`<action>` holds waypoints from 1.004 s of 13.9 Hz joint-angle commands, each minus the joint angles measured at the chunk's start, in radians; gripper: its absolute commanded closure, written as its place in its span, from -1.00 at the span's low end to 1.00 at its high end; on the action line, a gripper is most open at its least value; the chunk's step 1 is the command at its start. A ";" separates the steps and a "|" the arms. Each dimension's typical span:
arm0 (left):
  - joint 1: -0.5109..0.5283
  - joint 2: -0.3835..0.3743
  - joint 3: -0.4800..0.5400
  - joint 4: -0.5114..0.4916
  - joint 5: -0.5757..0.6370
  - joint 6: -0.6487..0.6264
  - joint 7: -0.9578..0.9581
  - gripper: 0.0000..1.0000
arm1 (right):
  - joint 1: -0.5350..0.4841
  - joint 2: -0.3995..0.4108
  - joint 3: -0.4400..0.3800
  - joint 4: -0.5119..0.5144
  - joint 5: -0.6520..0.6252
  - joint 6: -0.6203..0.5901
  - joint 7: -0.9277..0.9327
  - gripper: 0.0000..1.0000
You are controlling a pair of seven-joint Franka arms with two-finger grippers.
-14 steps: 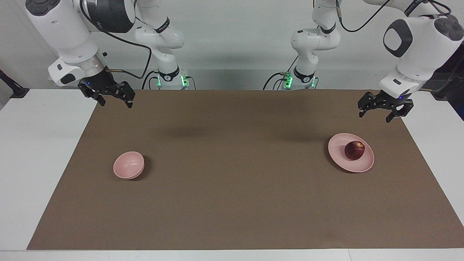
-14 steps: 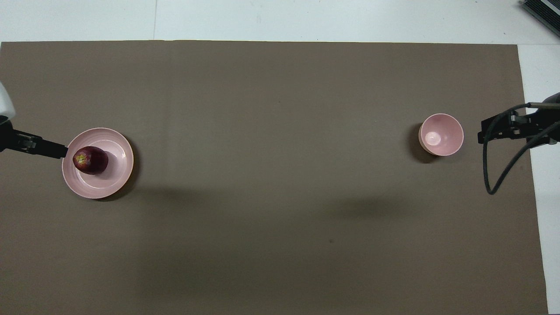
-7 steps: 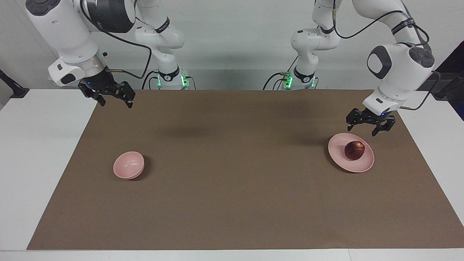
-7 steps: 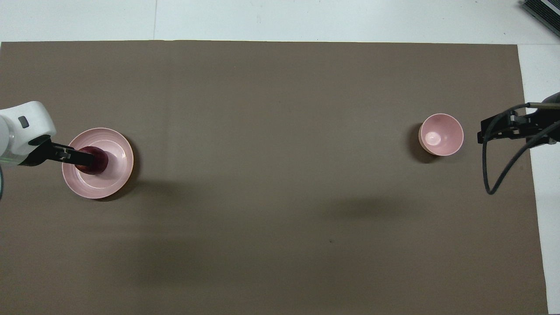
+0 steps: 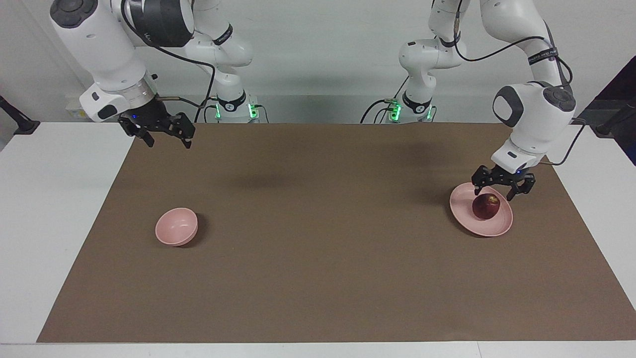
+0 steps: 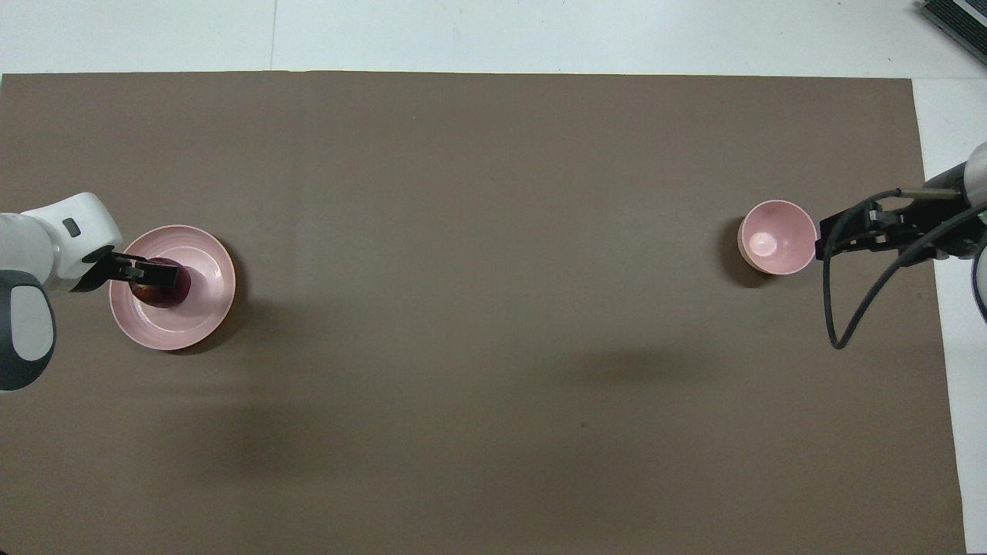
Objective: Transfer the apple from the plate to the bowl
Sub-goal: 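Grasp the apple with the left gripper while the right gripper rises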
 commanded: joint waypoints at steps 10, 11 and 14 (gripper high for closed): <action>0.021 0.062 -0.003 -0.051 -0.017 0.107 0.029 0.58 | -0.007 0.011 0.004 -0.055 0.298 -0.042 0.448 -1.00; 0.021 0.062 -0.003 -0.051 -0.017 0.105 0.029 0.84 | -0.012 0.017 0.004 -0.055 0.341 -0.044 0.498 -1.00; 0.009 0.032 -0.005 -0.027 -0.017 0.088 0.016 1.00 | -0.012 0.043 0.004 -0.055 0.460 -0.032 0.621 -1.00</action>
